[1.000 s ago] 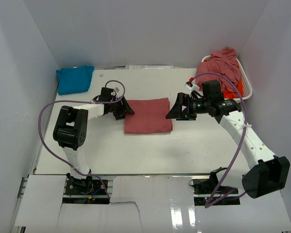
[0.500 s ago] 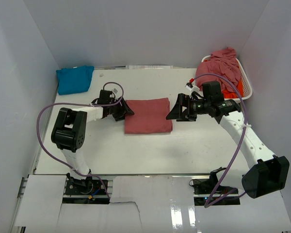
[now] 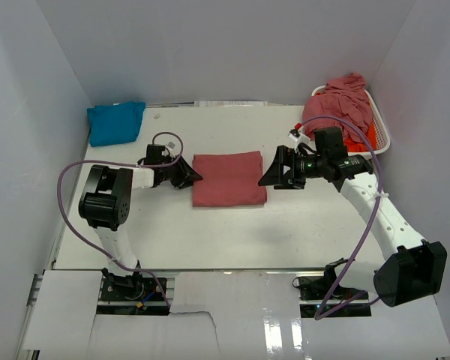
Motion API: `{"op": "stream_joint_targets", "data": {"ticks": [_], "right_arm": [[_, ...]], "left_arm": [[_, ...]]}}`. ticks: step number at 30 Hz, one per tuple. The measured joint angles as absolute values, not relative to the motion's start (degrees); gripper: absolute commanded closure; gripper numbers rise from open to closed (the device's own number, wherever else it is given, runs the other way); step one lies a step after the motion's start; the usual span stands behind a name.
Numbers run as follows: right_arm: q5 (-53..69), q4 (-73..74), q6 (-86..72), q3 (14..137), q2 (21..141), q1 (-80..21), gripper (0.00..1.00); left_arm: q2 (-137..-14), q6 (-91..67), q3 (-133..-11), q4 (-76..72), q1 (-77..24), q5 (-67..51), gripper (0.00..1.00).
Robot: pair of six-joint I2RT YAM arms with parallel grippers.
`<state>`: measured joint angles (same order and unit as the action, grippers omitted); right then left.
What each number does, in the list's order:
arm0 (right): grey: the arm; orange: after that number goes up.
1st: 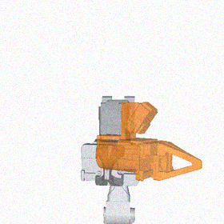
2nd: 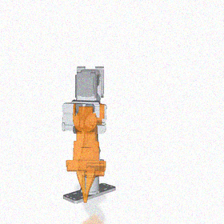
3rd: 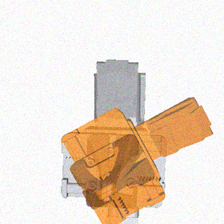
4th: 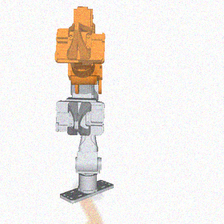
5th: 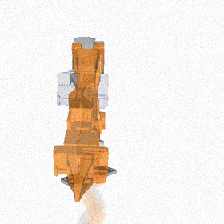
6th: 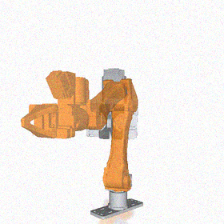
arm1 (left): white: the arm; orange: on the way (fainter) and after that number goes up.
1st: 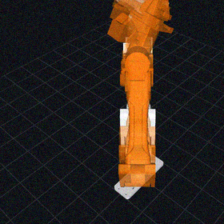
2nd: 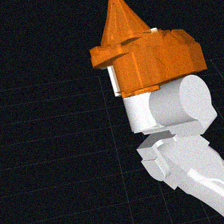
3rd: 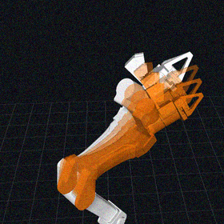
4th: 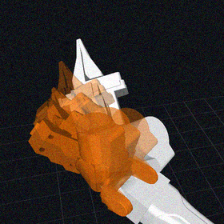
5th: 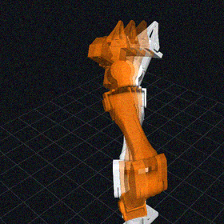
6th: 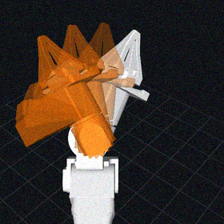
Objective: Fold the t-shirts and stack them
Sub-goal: Put the neatly folded tshirt into the corner of the board with the left arm
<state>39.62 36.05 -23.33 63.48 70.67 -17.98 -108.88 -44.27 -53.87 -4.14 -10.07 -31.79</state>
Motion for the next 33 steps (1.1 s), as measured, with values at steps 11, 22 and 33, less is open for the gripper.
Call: {"op": "stream_joint_targets", "data": {"ticks": [11, 22, 33], "right_arm": [[40.7, 36.0, -23.3, 63.5, 70.6, -17.2, 0.08], [41.0, 36.0, -23.3, 63.5, 70.6, -16.8, 0.08], [41.2, 36.0, -23.3, 61.7, 69.2, -16.8, 0.08]], "left_arm": [[-113.5, -46.2, -54.1, -7.6, -9.2, -40.0, 0.88], [-116.1, -44.6, -58.9, -2.9, -9.2, -43.6, 1.0], [-117.6, -33.9, -74.9, 17.5, -10.8, -27.9, 1.0]]}}
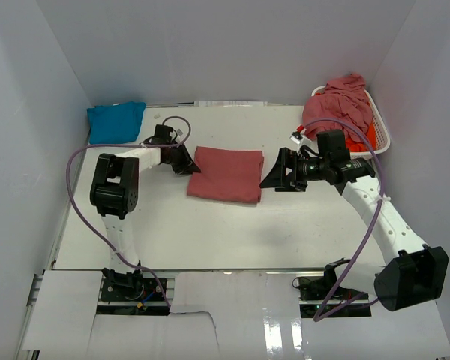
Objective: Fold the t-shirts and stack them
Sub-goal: Put the neatly folded tshirt into the corner of the board with the left arm
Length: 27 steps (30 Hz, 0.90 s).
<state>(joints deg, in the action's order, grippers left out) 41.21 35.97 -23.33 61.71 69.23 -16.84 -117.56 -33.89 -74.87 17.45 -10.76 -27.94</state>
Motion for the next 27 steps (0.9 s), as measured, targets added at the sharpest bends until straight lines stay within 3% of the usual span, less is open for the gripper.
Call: {"op": "stream_joint_targets", "data": {"ticks": [21, 27], "right_arm": [[42.5, 38.7, -22.6, 57.4, 64.8, -16.7, 0.08], [42.6, 40.5, -21.7, 57.4, 64.9, -16.7, 0.08]], "left_arm": [[-136.7, -18.9, -114.7, 33.9, -0.8, -12.4, 1.0], [-138.8, -16.4, -121.1, 36.4, 0.8, -10.5, 1.0]]}}
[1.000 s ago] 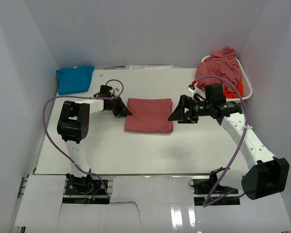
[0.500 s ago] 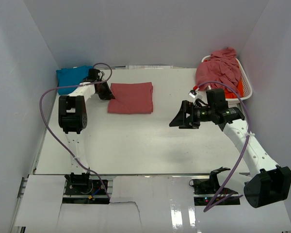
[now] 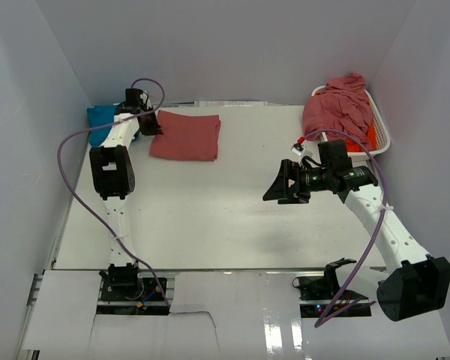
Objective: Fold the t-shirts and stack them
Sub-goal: Put the neatly folded tshirt into the corner of the board with the left arm
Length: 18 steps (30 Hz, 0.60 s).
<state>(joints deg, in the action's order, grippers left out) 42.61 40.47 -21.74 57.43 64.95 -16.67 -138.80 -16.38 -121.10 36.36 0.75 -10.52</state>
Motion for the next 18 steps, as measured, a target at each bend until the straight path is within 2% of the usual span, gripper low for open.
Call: {"op": "stream_joint_targets", "data": {"ticks": [7, 18], "right_arm": [[42.6, 41.4, -21.1, 57.4, 66.3, -16.7, 0.08], [42.3, 42.4, -21.3, 58.0, 70.5, -17.6, 0.08]], "left_arm": [[-140.1, -15.4, -129.1, 36.8, 5.8, -10.9, 1.0], [-140.2, -15.9, -133.6, 35.5, 12.9, -14.7, 1.0]]}}
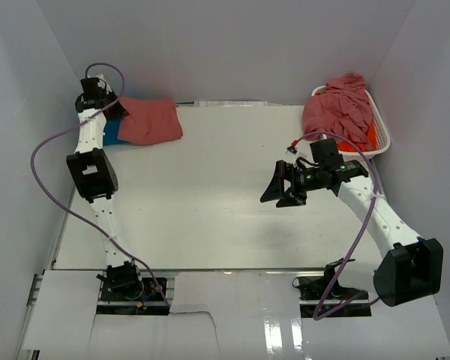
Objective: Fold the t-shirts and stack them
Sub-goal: Put the neatly folded tshirt into the corner of the board with the left arm
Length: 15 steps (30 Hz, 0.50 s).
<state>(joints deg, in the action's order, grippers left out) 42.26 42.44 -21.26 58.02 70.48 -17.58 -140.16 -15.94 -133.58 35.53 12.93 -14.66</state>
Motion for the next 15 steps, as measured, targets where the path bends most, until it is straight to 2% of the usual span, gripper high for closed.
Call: {"op": "stream_joint_targets", "data": {"ticks": [15], "right_arm": [[40.4, 42.2, -24.9, 58.3, 72.8, -23.2, 0.08]], "left_arm": [[-140.2, -16.6, -138.6, 31.7, 20.1, -18.9, 1.0]]}}
